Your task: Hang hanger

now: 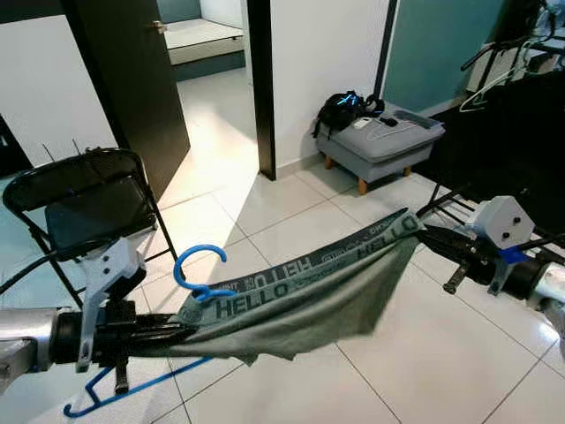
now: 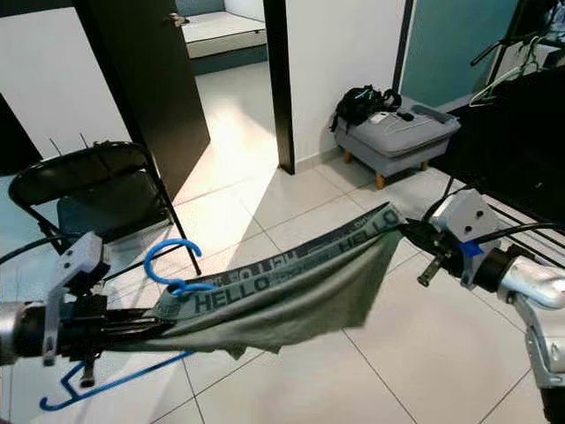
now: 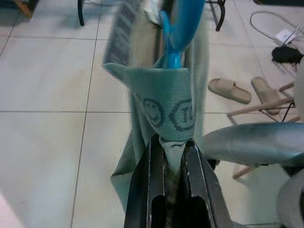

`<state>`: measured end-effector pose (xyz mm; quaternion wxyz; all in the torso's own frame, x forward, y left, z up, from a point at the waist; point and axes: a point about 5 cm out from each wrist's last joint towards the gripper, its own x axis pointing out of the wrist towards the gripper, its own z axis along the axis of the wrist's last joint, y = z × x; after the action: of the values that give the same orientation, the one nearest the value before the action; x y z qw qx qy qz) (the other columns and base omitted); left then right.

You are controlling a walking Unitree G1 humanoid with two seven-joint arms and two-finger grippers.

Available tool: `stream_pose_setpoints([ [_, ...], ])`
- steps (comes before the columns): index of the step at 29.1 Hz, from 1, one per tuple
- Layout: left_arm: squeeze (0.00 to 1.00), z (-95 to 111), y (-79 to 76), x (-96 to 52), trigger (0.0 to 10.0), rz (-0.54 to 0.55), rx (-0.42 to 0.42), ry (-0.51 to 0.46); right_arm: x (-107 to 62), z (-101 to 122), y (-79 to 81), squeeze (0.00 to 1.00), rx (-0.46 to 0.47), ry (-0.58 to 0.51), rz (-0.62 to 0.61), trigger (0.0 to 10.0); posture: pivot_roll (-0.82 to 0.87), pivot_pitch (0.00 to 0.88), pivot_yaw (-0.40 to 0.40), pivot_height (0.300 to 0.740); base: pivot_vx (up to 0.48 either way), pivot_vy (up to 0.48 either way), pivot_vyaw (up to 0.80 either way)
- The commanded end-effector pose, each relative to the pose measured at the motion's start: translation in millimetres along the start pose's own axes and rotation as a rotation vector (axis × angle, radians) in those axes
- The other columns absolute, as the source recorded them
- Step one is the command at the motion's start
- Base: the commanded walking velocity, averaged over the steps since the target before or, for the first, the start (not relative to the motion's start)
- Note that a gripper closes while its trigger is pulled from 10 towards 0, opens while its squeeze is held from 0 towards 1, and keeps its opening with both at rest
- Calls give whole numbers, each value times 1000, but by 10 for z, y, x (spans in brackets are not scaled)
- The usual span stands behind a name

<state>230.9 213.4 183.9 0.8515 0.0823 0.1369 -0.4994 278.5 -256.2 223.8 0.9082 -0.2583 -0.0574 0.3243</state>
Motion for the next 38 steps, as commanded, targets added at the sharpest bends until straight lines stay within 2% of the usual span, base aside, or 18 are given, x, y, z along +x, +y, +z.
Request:
stream_pose_setpoints([
  [1,0,-16,49,66,0,50,11,-7,87,123,49,0,-4,-62,25,0,39,0,44,735,0,0,0],
  [3,0,3,86,138,0,90,16,-32,161,190,116,0,6,-104,51,0,38,0,44,735,0,0,0],
  [4,0,42,130,230,0,141,17,-75,256,248,228,0,26,-148,90,0,37,0,45,735,0,0,0],
  [5,0,42,130,230,0,141,17,-75,256,248,228,0,26,-148,90,0,37,0,45,735,0,0,0],
  [6,0,91,170,326,0,189,19,-124,349,292,349,0,48,-186,132,0,36,0,46,735,0,0,0],
  [8,0,91,170,326,0,189,19,-124,349,292,349,0,48,-186,132,0,36,0,46,735,0,0,0],
  [10,0,175,229,479,0,268,13,-199,485,344,577,0,89,-231,219,0,34,0,48,735,0,0,0],
  [11,0,175,229,479,0,268,13,-199,485,344,577,0,89,-231,219,0,34,0,48,735,0,0,0],
  [12,0,210,254,529,0,297,12,-229,517,341,689,0,107,-234,272,0,36,0,46,735,0,0,0],
  [15,0,237,287,556,0,332,12,-252,520,331,793,0,130,-231,329,0,37,0,46,735,0,0,0],
  [17,0,250,355,580,0,392,16,-268,460,281,988,0,170,-199,450,0,33,0,47,735,0,0,0],
  [20,0,249,393,588,0,423,21,-269,408,260,1111,0,203,-176,528,0,31,0,48,735,0,0,0],
  [21,0,251,419,600,0,447,29,-268,362,222,1216,0,216,-136,597,0,28,0,48,735,0,0,0],
  [30,0,238,482,583,0,500,52,-258,278,120,1253,0,216,-52,641,0,29,0,50,735,0,0,0],
  [34,0,222,494,567,0,513,55,-261,257,61,1092,0,188,-8,564,0,29,0,47,735,0,0,0],
  [35,0,213,482,573,0,506,57,-260,283,32,1020,0,181,11,505,2078,28,0,46,735,0,0,0],
  [37,0,207,474,578,0,501,58,-260,300,17,976,0,179,23,467,2078,28,0,46,735,0,0,0],
  [38,0,192,456,588,0,487,61,-256,340,-10,883,24,185,39,389,10000,26,0,45,735,0,0,0],
])
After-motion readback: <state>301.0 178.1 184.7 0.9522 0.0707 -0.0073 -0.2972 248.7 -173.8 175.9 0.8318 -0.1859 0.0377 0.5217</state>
